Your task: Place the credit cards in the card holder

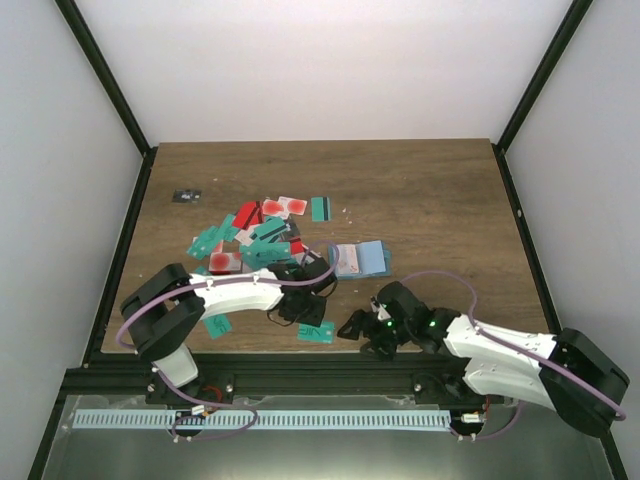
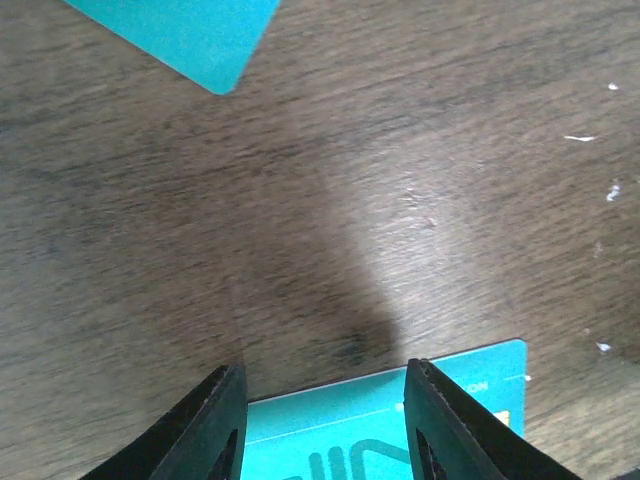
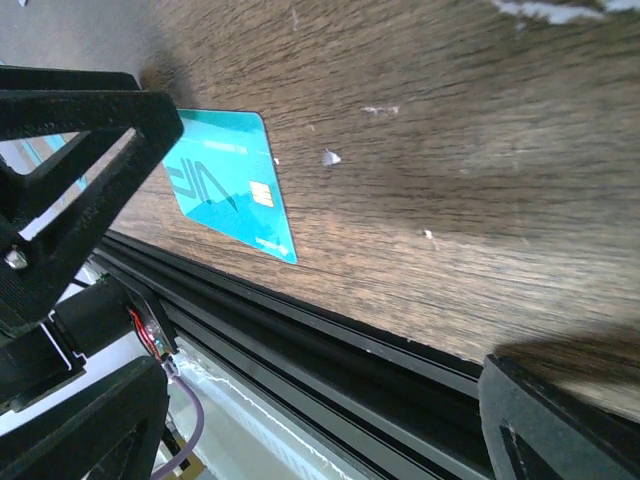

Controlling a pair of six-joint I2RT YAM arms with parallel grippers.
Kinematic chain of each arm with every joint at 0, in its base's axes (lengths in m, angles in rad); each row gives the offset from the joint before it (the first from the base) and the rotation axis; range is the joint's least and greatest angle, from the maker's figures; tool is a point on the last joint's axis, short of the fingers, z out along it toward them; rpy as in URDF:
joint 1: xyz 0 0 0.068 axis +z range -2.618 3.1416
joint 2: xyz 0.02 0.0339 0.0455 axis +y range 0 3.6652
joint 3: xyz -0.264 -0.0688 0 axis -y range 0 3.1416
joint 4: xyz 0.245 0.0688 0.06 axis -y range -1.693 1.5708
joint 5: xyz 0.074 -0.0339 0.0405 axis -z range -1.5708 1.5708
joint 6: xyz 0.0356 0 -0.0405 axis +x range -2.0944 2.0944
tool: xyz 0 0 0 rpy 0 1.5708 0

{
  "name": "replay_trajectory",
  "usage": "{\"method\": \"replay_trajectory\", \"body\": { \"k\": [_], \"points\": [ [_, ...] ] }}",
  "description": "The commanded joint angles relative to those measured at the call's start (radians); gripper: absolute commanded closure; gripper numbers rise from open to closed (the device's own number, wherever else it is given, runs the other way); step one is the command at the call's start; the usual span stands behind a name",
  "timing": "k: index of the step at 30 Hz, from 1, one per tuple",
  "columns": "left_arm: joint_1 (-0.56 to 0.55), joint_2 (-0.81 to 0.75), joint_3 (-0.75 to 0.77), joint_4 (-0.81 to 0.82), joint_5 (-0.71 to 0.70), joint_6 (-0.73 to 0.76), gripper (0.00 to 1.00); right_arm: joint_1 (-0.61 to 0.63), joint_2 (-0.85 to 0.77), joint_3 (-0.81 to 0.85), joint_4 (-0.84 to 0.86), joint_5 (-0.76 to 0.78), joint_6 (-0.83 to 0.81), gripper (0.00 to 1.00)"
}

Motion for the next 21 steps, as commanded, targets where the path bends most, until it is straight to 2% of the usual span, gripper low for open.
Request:
{"method": "replay_trajectory", "body": {
  "k": [1, 21],
  "points": [
    [-0.032, 0.062, -0.059, -0.004, 0.079, -0.032, 0.54, 0.009, 0.032, -0.009, 0.034, 0.008, 0.014, 0.13],
    [-0.104, 0.015, -0.102, 0.020, 0.128, -0.081, 0.56, 0.091, 0.102, -0.042, 0.151, -0.013, 0.103, 0.15]
  ]
}}
